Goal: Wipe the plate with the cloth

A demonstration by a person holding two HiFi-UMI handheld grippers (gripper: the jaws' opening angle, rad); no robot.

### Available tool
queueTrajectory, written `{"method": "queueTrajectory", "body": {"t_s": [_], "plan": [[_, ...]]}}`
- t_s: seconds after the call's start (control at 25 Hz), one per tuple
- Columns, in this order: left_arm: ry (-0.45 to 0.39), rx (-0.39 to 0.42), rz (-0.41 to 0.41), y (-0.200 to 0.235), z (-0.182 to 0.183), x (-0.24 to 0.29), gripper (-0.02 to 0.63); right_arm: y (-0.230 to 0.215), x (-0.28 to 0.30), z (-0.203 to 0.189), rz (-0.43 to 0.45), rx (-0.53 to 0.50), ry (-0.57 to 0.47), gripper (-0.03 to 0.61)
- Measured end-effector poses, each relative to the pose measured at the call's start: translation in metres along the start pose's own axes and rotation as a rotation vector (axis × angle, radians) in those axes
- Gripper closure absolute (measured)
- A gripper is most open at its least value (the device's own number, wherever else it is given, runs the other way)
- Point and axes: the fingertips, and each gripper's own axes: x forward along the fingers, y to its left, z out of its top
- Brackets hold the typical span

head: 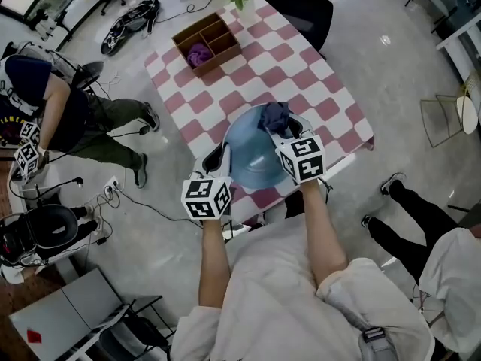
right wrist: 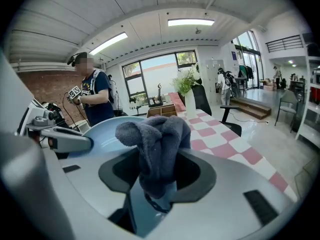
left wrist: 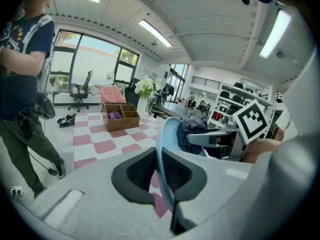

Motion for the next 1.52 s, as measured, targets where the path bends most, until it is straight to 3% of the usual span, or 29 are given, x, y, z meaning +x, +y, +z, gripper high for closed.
{"method": "queueTrajectory", "body": {"t_s": [0.64,1.2,1.52], "plan": [[-0.083,-0.107,0.05,0.036,0.01,0.0,0.588,-0.016,0.005,-0.021,-0.029,-0.014,0.076,0.396],[-0.185,-0.24,0.081,0.066,0.026,-0.01,0.588,0.015,-0.003,-0.026,0.009,-0.068,0.125,0.396],[-0.23,-0.274,0.103,0.071,0.033,-0.014,0.588,0.037,-0.005,-0.032,0.046,-0.085,0.145,0.395]]}}
